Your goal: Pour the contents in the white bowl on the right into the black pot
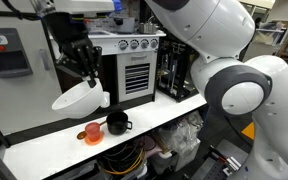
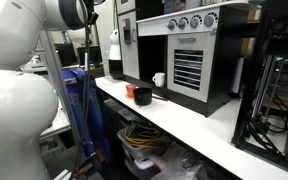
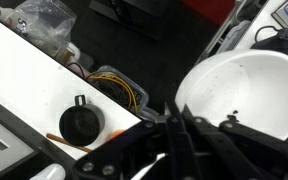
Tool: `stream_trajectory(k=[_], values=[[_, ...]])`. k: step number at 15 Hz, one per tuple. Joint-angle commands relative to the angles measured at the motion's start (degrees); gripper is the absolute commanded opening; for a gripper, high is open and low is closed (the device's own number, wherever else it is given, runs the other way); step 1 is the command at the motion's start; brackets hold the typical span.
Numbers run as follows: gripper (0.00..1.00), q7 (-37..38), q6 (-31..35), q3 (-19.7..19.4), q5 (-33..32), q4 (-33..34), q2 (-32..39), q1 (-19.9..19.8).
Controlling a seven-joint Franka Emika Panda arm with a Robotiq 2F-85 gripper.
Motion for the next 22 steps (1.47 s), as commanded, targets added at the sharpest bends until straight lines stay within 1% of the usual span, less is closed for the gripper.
stream_trajectory(k=[1,7,15,22], values=[[0.01,-1.1,-2.6,-0.2,-0.1,-1.5,-2.2,-2.3],[0.01,-1.0,-6.9,0.3,0.6,-1.8,-2.9,-5.4],[0.01,2.6,-13.6,0.5,1.8,-1.8,-3.3,-6.8],[0.01,14.7,-19.1,-0.1,5.2,-1.8,-3.3,-8.2]])
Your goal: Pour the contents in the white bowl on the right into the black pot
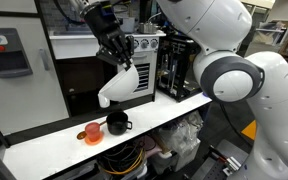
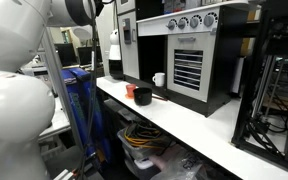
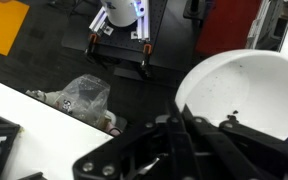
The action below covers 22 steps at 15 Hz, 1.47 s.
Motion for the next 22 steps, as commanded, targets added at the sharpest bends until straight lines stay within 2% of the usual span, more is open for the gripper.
stream_trajectory(k=[1,5,9,12,18,22], values=[[0.01,6.6,-2.4,-0.2,2.7,-1.8,-1.8,-1.6],[0.01,10.5,-3.4,-0.3,2.6,-1.7,-2.2,-2.9],[0.01,9.8,-3.5,-1.0,0.2,-1.3,-3.2,-3.7],[0.01,6.8,-3.4,-1.9,-3.3,-0.7,-5.1,-3.5],[0.01,-3.3,-2.5,-4.2,-14.8,-0.3,-10.6,-2.0],[0.01,-7.8,-2.0,-4.9,-19.2,-0.6,-13.7,-2.4]])
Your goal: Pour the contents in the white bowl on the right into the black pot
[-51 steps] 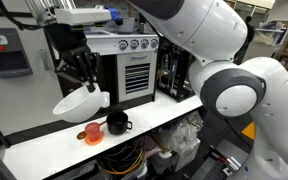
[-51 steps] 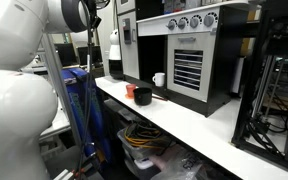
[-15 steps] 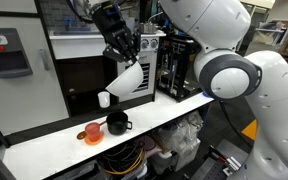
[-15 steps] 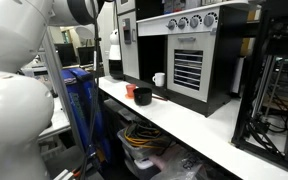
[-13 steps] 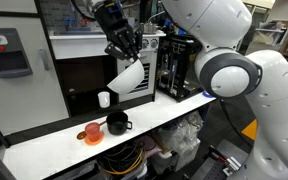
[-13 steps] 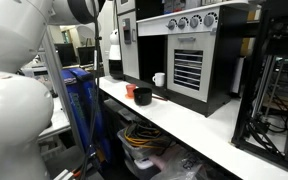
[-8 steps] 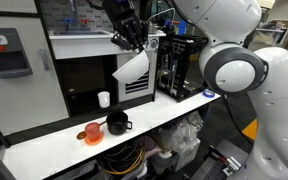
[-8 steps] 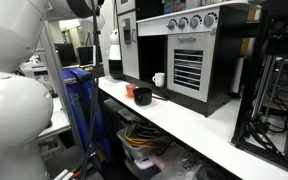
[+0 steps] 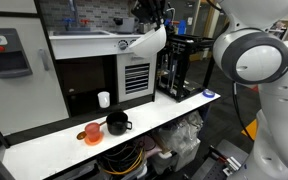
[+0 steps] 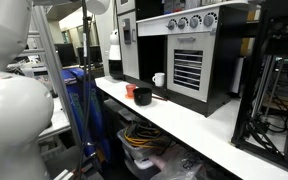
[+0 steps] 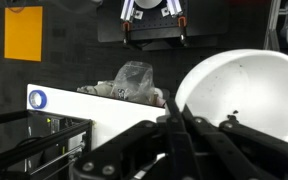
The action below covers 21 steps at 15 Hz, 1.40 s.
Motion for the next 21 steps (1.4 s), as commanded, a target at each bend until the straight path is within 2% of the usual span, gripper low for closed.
stream_trajectory(k=[1,6,14,17,21], values=[[0.01,-4.2,0.8,-1.4,-3.2,-0.9,-2.6,-0.2],[0.01,-6.3,0.8,-2.1,-5.2,-1.2,-3.2,-1.9],[0.01,-1.9,1.5,-2.8,-4.1,-0.7,-0.8,-5.8],[0.01,-1.2,2.2,-3.1,-4.5,-0.9,0.2,-6.1],[0.01,5.2,3.5,-3.3,-2.4,-0.4,2.3,-7.2]])
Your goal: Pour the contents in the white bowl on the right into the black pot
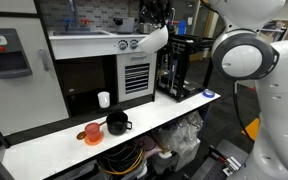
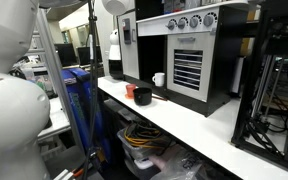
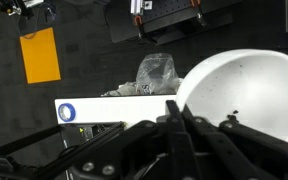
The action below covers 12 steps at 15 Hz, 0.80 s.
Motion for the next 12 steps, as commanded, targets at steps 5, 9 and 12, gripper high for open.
stream_trajectory(k=[5,9,12], values=[[0.01,10.1,7.3,-0.3,5.1,0.0,4.0,-3.2],[0.01,11.6,11.7,0.0,6.5,0.0,6.4,-4.0],[0.01,10.2,13.7,0.4,7.7,0.0,7.8,-3.8]])
